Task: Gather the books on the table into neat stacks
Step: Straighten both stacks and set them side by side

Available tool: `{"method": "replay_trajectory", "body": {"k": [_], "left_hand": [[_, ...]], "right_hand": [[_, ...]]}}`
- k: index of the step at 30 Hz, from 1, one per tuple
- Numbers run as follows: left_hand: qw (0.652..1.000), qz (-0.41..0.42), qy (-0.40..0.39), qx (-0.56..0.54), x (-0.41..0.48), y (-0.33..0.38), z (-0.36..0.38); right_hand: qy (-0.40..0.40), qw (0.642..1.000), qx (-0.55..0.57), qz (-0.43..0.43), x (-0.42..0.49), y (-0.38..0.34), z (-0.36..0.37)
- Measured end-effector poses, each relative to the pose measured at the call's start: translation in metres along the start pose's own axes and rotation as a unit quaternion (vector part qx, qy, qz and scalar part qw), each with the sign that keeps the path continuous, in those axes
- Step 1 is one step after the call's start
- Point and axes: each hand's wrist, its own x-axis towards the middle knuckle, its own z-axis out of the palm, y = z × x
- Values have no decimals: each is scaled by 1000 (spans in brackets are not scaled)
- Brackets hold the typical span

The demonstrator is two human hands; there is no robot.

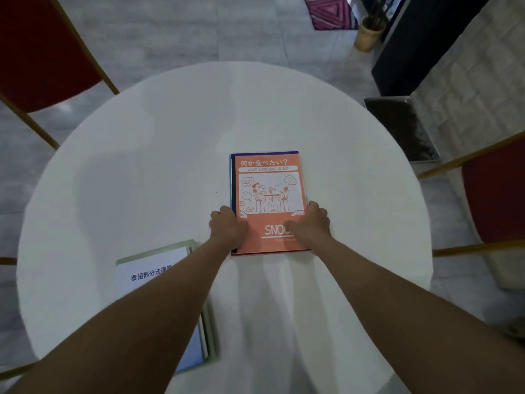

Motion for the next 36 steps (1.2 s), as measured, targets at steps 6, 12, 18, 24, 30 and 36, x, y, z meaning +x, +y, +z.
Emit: {"method": "replay_trajectory", "body": {"k": [6, 12, 18, 24, 30, 36], "left_hand": [[1000, -22, -3, 6, -14, -8, 4], [999, -43, -28, 0, -38, -19, 9], [997, -57, -45, -10, -72, -33, 19], [997, -58, -58, 0, -107, -50, 33], [994, -61, -90, -31, -136, -68, 47], [984, -71, -133, -89, -150, -82, 55]], "right_hand": [[-34, 999, 1, 12, -10, 12, 0], [-61, 998, 13, 9, -32, 35, -1], [-88, 996, 0, 4, -57, 66, -5], [-109, 994, -25, -8, -82, 99, -7], [-131, 991, -40, -2, -98, 125, -15], [-166, 986, -23, 27, -109, 133, -26]]}}
